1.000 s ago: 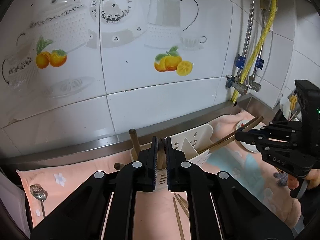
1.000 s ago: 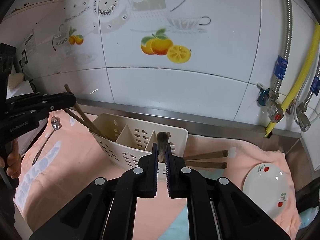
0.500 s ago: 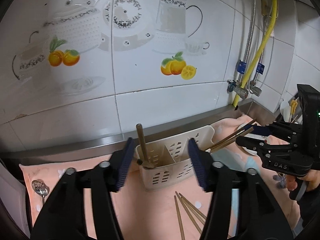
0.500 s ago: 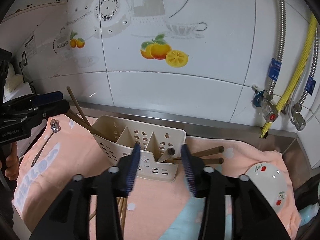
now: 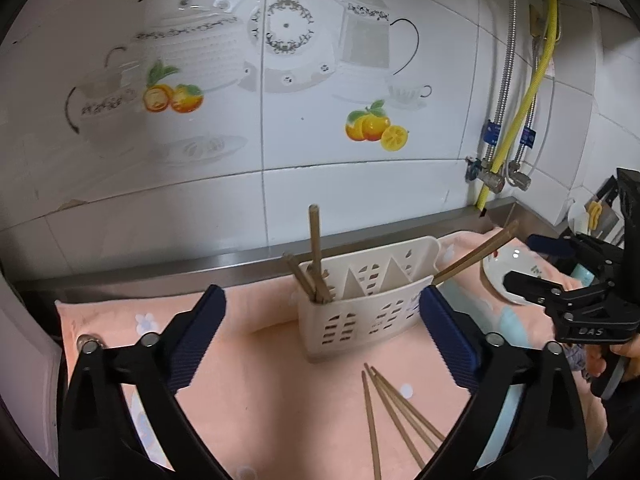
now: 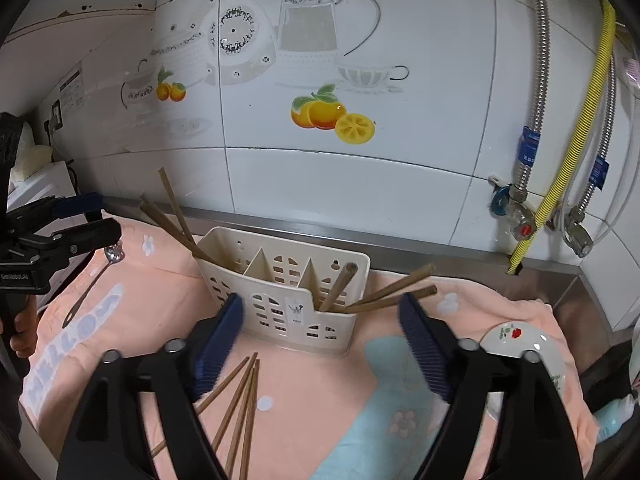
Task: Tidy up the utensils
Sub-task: 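Move both open tools back down to the remaining chopsticks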
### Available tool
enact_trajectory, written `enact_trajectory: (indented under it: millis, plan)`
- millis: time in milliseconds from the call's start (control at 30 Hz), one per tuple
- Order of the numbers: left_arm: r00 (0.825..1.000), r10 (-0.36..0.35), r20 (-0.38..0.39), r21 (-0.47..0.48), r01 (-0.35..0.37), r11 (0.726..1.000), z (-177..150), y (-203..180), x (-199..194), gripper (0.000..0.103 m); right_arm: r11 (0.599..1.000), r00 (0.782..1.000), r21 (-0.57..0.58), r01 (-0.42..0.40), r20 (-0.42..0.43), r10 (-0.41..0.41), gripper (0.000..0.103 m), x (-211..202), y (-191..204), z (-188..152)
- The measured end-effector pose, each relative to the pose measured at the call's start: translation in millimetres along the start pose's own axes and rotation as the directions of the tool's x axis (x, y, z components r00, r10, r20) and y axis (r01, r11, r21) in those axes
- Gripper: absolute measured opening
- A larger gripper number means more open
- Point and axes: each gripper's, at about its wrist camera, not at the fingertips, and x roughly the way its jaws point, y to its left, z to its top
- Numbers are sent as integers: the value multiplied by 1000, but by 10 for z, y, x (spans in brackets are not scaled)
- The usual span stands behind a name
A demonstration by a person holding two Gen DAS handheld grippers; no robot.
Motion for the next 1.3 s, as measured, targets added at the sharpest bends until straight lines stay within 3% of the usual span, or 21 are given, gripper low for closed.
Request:
enact_trajectory:
  millis: [267,567,1300]
  plan:
    - [1000,21,-16,-12,-22,1000,-214,26,-53,98,1000,1000,6,-6,3,6,89,-93,38,-206]
    - [998,54,-20,-1,-54,999,-444,4,-133,98,999,1000,26,-24,1,24,91,-162,69,-449]
    - [989,104,-110,-27,-107,994,-1108,-5,-156,98,999,997,20,-33,-63,35,91,-192,316,-1136]
